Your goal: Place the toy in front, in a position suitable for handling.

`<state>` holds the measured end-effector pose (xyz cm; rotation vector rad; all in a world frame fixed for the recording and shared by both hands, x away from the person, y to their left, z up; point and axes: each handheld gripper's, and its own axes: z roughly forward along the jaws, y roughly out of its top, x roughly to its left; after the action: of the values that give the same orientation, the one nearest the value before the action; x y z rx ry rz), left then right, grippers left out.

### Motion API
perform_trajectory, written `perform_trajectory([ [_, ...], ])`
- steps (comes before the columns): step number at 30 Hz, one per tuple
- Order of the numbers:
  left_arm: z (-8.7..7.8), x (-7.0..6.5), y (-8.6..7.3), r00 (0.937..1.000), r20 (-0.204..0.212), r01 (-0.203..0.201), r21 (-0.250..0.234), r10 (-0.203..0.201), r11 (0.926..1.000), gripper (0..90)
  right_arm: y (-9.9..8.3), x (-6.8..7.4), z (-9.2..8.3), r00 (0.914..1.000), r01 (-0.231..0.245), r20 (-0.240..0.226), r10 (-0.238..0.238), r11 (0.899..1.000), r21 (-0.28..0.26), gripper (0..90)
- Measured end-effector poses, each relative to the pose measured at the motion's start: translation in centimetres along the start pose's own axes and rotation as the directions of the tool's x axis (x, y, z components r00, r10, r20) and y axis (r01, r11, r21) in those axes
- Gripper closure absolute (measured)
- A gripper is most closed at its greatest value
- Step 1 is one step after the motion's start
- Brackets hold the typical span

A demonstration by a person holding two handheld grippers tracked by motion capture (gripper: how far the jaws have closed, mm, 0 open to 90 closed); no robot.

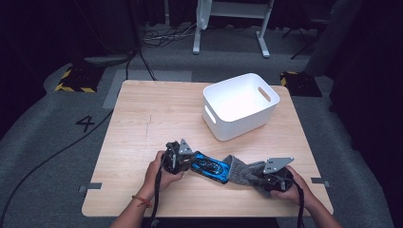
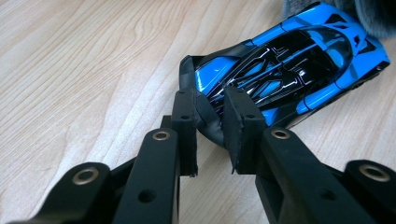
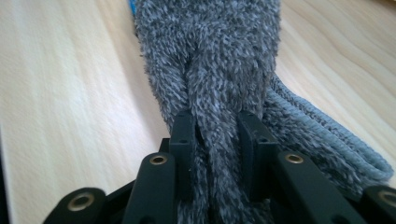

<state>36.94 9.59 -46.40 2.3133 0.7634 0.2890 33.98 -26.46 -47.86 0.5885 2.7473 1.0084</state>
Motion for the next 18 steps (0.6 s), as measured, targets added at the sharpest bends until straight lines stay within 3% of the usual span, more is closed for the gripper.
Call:
perform_trajectory([
  [4,0.0,0.1,-0.2,0.9999,0.002,0.010,-0.005,-0.010,0.9999,65.9,0.8,1.3,0.8,0.9995,0.022,0.021,-0.022,1.000,-0.004,70.2],
  [5,0.0,0.2,-0.3,0.9996,0.029,0.004,-0.013,-0.003,0.9999,57.4,0.9,1.4,1.0,0.9996,0.018,0.023,-0.018,1.000,-0.008,70.2],
  [6,0.0,0.2,-0.3,0.9996,0.029,0.004,-0.013,-0.003,0.9999,45.7,0.9,1.4,1.0,0.9996,0.018,0.023,-0.018,1.000,-0.008,70.2],
  [7,-0.1,0.1,-0.6,0.9947,0.097,-0.030,-0.043,0.034,0.9986,38.1,1.0,1.3,1.1,0.9998,0.006,0.020,-0.006,1.000,-0.014,70.3],
  [9,-0.1,-0.1,-0.7,0.9920,0.117,-0.041,-0.049,0.047,0.9980,18.7,0.8,1.0,1.1,0.9999,-0.010,0.010,0.010,1.000,-0.027,70.4],
  [10,0.1,-0.3,-0.6,0.9895,0.119,-0.076,-0.056,0.082,0.9956,14.9,0.7,0.9,1.1,0.9999,-0.010,0.008,0.010,0.999,-0.031,70.4],
  [11,0.1,-0.3,-0.6,0.9895,0.119,-0.076,-0.056,0.082,0.9956,16.2,0.7,0.9,1.1,0.9999,-0.009,0.007,0.009,0.999,-0.032,70.4],
  [13,0.6,-0.2,-0.3,0.9742,0.183,-0.125,-0.051,0.132,0.9908,15.9,0.8,0.9,1.2,0.9999,-0.005,0.010,0.006,1.000,-0.030,70.4],
  [14,0.9,-0.3,0.0,0.9683,0.183,-0.167,-0.034,0.170,0.9854,15.9,0.8,0.9,1.2,0.9999,0.001,0.013,-0.001,1.000,-0.026,70.4],
  [15,1.5,-0.4,0.5,0.9600,0.170,-0.222,-0.020,0.222,0.9749,15.7,0.8,0.8,1.2,0.9999,0.006,0.013,-0.006,1.000,-0.026,70.4],
  [16,1.5,-0.4,0.5,0.9600,0.170,-0.222,-0.020,0.222,0.9749,15.7,0.8,0.8,1.2,0.9999,0.006,0.013,-0.006,1.000,-0.026,70.4],
  [17,1.9,-0.3,0.9,0.9466,0.162,-0.278,-0.028,0.279,0.9601,15.5,0.8,0.7,1.2,0.9999,0.011,0.005,-0.011,0.999,-0.032,70.3],
  [18,2.1,-0.2,1.1,0.9454,0.149,-0.289,-0.030,0.290,0.9570,15.9,0.7,0.6,1.2,1.0000,0.007,-0.001,-0.007,0.999,-0.036,70.3],
])
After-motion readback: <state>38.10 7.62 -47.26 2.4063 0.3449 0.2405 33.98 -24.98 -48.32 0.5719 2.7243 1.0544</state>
